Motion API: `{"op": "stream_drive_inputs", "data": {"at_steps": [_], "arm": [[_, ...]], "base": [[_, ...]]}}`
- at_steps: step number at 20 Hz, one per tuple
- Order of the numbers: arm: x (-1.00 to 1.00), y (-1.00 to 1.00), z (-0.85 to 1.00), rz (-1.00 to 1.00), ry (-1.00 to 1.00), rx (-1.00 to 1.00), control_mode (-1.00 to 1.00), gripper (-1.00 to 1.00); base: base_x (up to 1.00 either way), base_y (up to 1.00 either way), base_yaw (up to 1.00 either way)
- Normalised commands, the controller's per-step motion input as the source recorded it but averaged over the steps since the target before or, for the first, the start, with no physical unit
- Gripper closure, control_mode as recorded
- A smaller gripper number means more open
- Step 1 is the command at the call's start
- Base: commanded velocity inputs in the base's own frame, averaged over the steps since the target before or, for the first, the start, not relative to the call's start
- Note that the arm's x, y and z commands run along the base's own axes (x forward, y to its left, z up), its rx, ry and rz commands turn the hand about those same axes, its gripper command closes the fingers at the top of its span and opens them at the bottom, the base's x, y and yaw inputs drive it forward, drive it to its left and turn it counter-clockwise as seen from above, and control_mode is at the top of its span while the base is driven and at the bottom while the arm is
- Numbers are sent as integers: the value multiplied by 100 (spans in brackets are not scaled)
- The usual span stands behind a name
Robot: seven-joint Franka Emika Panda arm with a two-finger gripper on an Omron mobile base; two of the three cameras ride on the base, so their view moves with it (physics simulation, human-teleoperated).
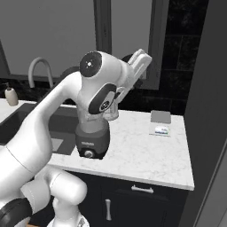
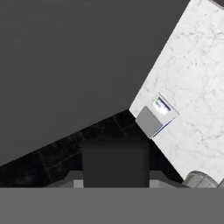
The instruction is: Close the lid blender by securely placing the lid on top.
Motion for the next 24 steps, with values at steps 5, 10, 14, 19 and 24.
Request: {"op": "stream_drive_inputs", "data": {"at_steps": [5,10,14,19,24], "arm": [[0,39,87,1,4,24,-100,100],[0,25,16,16,11,31,-100,100],[0,35,-24,16,0,14,-100,100],[6,52,-38,12,1,0,-100,100],[14,65,-37,15,4,1,-100,100]], "base": [[0,0,0],[0,0,0],[0,0,0],[0,0,0],[0,0,0]]}}
